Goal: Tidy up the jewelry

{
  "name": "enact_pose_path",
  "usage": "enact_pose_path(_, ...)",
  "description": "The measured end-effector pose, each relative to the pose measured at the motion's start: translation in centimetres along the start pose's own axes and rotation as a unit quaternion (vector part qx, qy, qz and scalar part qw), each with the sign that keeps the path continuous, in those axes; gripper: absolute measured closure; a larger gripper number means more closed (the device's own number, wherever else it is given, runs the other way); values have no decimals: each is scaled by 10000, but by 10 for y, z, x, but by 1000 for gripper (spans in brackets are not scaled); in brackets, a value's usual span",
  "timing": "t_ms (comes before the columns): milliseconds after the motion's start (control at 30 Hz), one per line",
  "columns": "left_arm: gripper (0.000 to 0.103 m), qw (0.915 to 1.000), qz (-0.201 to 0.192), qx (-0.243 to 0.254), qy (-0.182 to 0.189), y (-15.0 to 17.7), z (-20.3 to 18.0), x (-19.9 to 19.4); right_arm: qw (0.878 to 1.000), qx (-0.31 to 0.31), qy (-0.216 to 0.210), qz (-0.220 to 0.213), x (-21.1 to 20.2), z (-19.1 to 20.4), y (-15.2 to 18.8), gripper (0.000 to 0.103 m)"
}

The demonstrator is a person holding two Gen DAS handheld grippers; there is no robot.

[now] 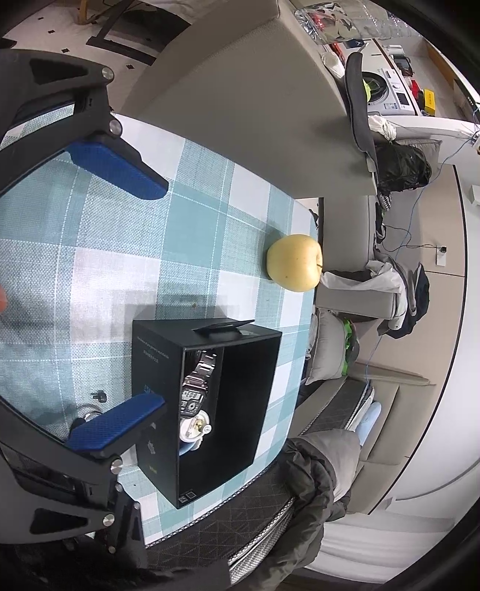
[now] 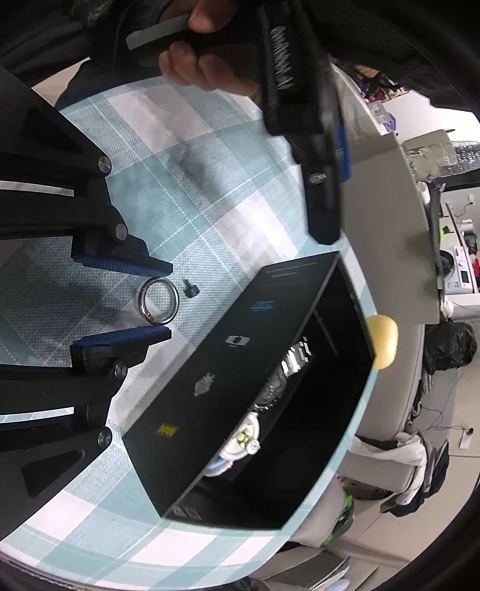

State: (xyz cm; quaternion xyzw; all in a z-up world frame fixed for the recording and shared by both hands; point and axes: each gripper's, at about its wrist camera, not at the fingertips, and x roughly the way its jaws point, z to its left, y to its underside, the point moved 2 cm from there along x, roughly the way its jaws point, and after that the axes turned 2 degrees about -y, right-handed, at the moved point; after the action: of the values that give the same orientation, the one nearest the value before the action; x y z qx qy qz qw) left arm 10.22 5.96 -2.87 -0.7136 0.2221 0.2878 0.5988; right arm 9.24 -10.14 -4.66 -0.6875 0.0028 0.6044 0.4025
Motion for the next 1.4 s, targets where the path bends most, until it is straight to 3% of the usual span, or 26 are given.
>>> enact_pose_path(167,1,9999,65,154,2,4,-6,2,9998,22,-63,-190,-15,1,-3,78)
enact_pose_path(467,1,9997,162,192,45,5,-11,6,9999,101,-97,-22,-9,-5,6,78)
enact_pose_path(967,3,9939,522,868,430,22,-37,13,9979,334,-55,-545,-48,-17,3,78)
enact_pose_path(1067,12,9908,585,1087,546,27,-47,13,9968,420,-38,-685,-58,-22,5,78)
enact_pose_path(1233,46,9847,908,1325,668,37,-60,20,9954,581,-9,-766,-63,-31,4,78)
enact_pose_path(1400,66,9822,1079,1316,795,40,-64,24,9947,622,12,-815,-66,-34,4,78)
